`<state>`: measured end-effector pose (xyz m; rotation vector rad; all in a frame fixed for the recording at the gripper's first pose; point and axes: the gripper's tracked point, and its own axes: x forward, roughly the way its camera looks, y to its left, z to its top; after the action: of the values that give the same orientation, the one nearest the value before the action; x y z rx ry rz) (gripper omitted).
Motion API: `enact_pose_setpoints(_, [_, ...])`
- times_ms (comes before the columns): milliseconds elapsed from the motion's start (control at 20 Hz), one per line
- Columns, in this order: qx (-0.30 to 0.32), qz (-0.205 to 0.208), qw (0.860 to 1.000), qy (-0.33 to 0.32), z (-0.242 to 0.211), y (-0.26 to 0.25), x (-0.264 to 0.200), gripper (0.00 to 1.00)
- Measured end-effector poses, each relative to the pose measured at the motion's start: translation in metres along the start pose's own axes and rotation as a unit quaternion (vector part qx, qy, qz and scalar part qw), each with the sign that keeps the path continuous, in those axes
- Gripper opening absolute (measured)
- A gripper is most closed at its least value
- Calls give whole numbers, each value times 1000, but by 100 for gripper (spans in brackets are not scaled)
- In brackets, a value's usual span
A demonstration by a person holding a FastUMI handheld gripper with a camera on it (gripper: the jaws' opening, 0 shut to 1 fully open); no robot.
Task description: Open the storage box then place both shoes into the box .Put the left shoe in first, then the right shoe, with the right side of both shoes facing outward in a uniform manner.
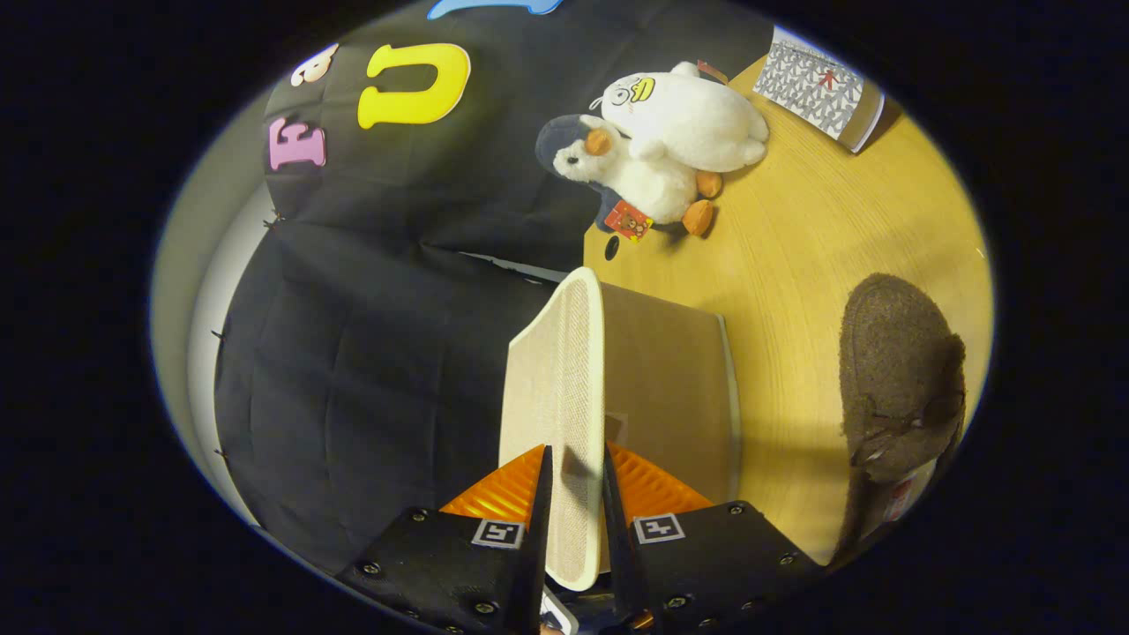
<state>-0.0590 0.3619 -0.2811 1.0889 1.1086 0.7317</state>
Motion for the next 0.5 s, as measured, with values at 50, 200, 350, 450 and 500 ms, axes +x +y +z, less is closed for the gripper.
enact_pose_setpoints(50, [-4, 8, 1000, 7, -2, 4, -1, 31])
enact_pose_setpoints(200, [-16, -34, 999, 9, 3, -18, -10, 5])
enact_pose_setpoints(350, [-40, -39, 998, 10, 3, -7, -6, 0])
enact_pose_setpoints(450, [-54, -41, 998, 10, 3, 2, -7, 0])
enact_pose_setpoints(500, [-55, -37, 998, 8, 5, 11, -9, 0])
